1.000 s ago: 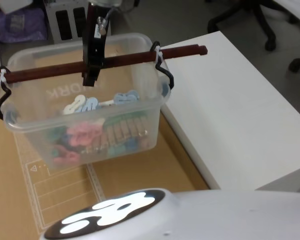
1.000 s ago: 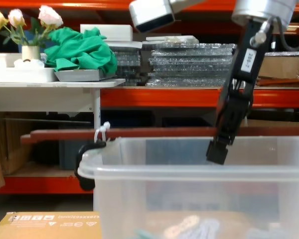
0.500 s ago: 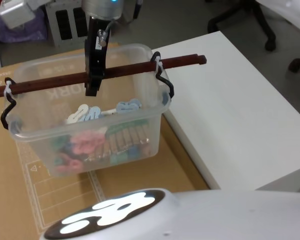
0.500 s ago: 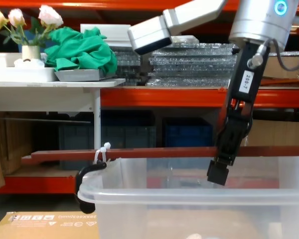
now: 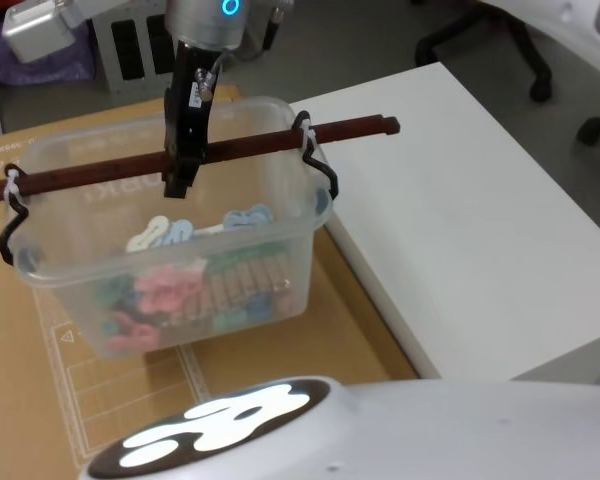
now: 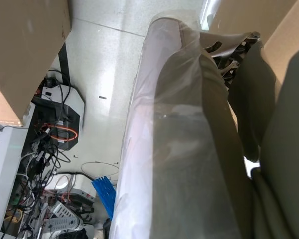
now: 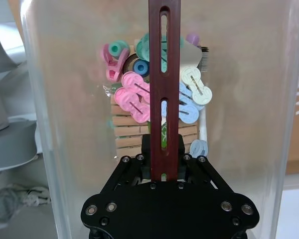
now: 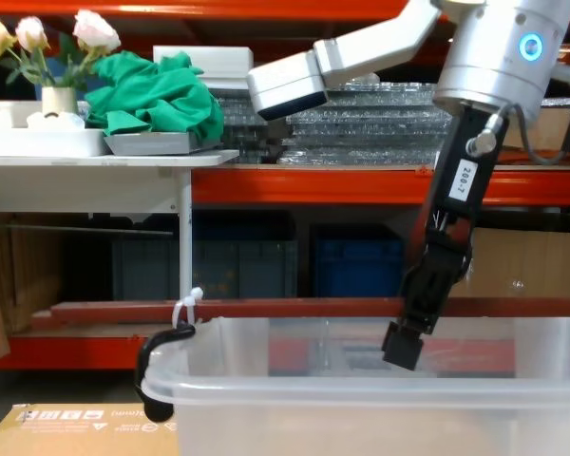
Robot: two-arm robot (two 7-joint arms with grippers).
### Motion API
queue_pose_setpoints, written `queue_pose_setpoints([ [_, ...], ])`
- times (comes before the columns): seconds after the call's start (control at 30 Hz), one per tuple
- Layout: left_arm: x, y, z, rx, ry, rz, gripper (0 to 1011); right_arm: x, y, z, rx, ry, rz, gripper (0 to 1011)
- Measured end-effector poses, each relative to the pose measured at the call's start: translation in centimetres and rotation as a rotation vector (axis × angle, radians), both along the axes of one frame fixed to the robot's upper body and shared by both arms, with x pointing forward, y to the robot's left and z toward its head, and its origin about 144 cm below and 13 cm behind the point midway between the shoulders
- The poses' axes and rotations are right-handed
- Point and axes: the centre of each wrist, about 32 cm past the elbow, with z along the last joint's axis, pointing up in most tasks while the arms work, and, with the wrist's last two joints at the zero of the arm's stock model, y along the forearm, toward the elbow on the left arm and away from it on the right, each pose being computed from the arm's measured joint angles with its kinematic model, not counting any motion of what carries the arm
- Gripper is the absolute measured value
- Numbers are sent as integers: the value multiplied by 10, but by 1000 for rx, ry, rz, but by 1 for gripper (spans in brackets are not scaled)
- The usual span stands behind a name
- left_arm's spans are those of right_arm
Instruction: Use one hand to grasp the basket and place it at the designated location.
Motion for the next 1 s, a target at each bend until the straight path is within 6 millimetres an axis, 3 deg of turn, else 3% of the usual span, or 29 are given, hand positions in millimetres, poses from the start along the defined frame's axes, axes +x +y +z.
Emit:
queue_pose_setpoints([
  [0.6,0,0,0,0,0,0,0,-7,-11,-2,34,-144,-22,226],
  [1.0,0,0,0,0,0,0,0,0,-10,-8,30,-95,-18,226],
])
